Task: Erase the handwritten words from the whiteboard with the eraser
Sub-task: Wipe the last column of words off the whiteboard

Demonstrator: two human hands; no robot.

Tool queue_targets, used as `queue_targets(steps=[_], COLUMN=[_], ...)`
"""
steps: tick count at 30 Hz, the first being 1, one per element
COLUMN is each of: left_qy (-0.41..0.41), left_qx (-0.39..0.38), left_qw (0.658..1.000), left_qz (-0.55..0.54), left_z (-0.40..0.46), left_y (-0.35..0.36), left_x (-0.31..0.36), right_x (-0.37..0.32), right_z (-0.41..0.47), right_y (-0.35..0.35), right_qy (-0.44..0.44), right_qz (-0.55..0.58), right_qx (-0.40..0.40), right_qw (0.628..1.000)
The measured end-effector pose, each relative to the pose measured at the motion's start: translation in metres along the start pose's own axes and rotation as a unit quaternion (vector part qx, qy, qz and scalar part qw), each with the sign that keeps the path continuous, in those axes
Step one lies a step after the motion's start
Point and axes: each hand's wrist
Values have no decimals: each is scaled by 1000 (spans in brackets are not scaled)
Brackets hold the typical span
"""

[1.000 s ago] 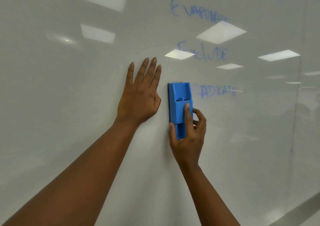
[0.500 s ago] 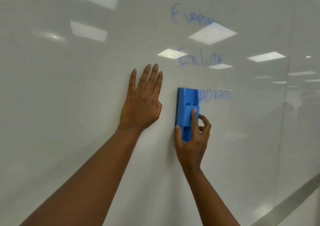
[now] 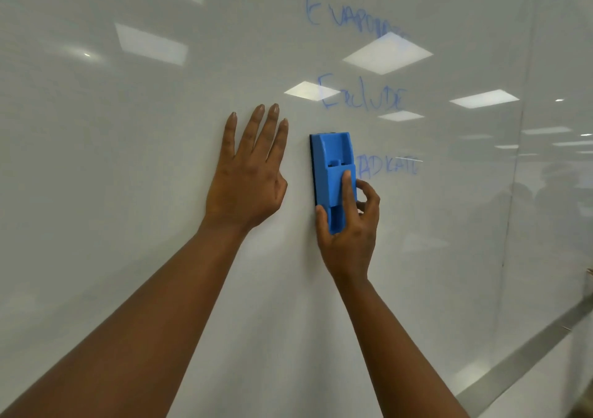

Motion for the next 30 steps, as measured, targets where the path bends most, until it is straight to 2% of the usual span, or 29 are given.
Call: queue_targets(steps=[8,15,19,24,30], left_qy=[-10,-35,-39,-22,-21], left_qx=[28,51,33,23,18], left_qw=[999,998,998,999,1000], left_qz=[-20,-19,-42,-9,-10], left_z=[3,32,47,45,44], left_y=[-5,-12,-5,4,6], left_x=[2,15,19,23,24], right_x=[36,46,51,68,82], right_z=[24,26,24,17,29], right_y=[-12,-14,-17,-26,-35], right_qy=[46,32,21,-8,65], right_qz=[9,25,23,-8,-14], right_qx=[23,-1,-15,-38,1], right_qw=[999,999,999,999,998])
Point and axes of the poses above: each hand's wrist, its own z-axis towards the middle knuckle, its own y-axis out of the palm, x = y × z, and after that the axes turned 10 degrees about y, right-handed
